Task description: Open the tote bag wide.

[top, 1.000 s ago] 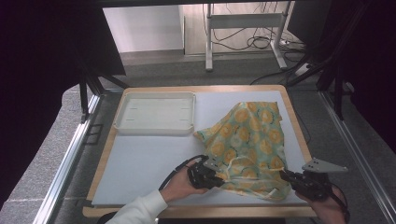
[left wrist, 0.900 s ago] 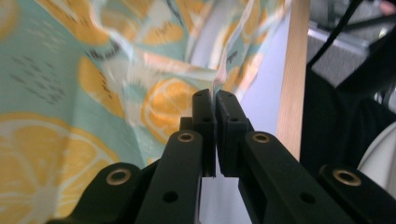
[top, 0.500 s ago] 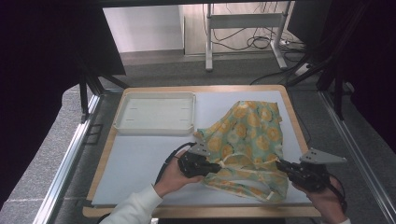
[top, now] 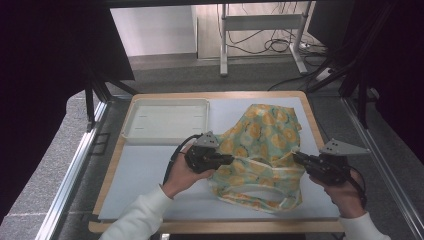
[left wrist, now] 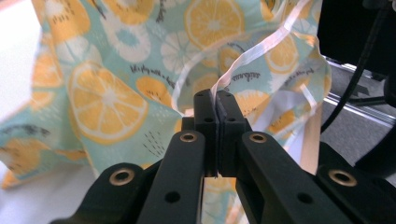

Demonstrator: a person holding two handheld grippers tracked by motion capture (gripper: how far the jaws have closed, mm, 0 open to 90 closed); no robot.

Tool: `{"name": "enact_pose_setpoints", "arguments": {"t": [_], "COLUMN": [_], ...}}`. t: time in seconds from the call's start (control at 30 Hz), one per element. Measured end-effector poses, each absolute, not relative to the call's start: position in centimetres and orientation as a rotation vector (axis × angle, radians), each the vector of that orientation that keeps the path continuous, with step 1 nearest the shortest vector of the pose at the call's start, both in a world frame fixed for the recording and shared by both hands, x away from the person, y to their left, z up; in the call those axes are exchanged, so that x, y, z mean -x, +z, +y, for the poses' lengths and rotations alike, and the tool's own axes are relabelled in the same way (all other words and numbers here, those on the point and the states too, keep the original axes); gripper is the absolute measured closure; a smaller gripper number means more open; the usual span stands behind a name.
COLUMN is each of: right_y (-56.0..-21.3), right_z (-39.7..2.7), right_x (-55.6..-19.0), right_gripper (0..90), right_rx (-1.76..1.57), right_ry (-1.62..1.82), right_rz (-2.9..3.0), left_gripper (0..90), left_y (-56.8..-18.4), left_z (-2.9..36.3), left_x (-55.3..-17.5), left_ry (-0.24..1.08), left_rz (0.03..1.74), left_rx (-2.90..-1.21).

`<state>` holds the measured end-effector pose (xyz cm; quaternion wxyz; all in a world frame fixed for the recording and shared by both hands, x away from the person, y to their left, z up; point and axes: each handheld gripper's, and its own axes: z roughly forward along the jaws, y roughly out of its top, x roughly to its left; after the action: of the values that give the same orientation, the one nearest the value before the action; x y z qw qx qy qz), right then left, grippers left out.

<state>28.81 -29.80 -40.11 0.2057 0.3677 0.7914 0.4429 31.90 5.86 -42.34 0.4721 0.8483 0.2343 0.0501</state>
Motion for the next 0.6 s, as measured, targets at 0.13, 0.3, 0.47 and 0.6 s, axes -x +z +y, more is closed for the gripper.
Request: {"name": "enact_pose_setpoints", "arguments": {"t": [0.13, 0.3, 0.47, 0.6], "right_y": [-39.8, -39.1, -38.0, -36.9], "right_z": [-29.6, -29.6, -29.7, -29.6], "right_x": [-29.3, -30.1, -30.8, -31.6], "right_gripper": [85.8, 86.6, 86.7, 86.7], "right_rx": [-1.019, -1.012, -1.007, -0.998], "right_ry": [1.233, 1.229, 1.240, 1.239], "right_rz": [2.203, 2.195, 2.177, 2.165], "left_gripper": [89.5, 89.6, 89.8, 89.8], "left_y": [-41.9, -41.2, -40.1, -39.1], "left_z": [5.8, 6.1, 6.6, 7.2], "left_x": [-32.3, -33.0, -33.7, -34.4], "left_ry": [0.136, 0.164, 0.200, 0.238], "left_rz": [0.577, 0.598, 0.617, 0.628], "left_rx": [-2.066, -2.040, -2.003, -1.974]}}
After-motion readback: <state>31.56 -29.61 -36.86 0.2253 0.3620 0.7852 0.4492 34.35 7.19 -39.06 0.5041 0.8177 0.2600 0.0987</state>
